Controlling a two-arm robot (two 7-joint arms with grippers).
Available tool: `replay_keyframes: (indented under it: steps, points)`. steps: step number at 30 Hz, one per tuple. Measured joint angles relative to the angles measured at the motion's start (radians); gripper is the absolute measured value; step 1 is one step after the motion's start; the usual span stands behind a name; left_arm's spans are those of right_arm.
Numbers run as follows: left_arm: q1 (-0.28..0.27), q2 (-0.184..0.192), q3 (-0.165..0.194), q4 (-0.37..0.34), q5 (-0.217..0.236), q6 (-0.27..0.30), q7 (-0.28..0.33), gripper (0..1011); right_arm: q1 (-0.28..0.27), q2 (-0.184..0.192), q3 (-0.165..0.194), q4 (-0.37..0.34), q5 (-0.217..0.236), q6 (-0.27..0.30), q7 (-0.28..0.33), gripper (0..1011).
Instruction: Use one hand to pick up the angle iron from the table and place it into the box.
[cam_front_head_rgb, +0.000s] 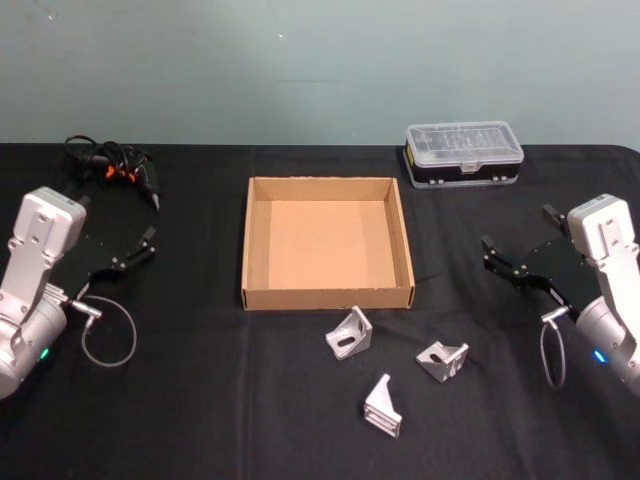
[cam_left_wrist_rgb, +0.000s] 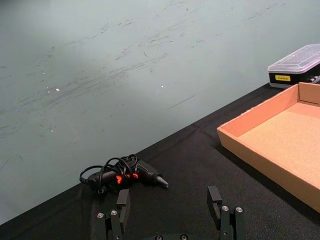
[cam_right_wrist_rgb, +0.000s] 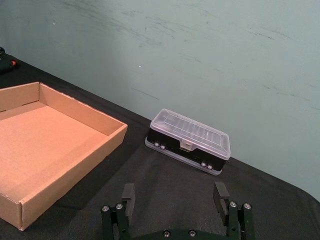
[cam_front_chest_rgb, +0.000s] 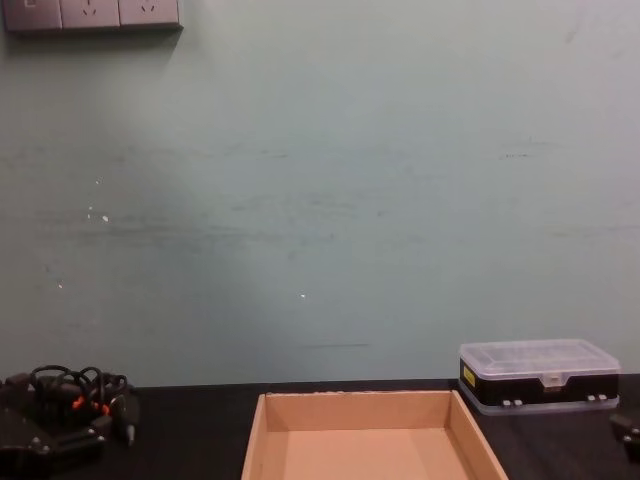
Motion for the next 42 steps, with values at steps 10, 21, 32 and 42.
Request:
replay_keyframes:
  steps: [10,21,32,42]
  points:
    - [0.000,0.000,0.000,0.000,0.000,0.000,0.000,1011,0.000,0.000,0.000,0.000,0.000,0.000,0.000,1002]
    - [0.000,0.000,0.000,0.000,0.000,0.000,0.000,1012,0.000,0.000,0.000,0.000,0.000,0.000,0.000,1003]
    - [0.000,0.000,0.000,0.000,0.000,0.000,0.000,1011,0.000,0.000,0.000,0.000,0.000,0.000,0.000,1003]
    - [0.000,0.000,0.000,0.000,0.000,0.000,0.000,1011,0.000,0.000,0.000,0.000,0.000,0.000,0.000,1003]
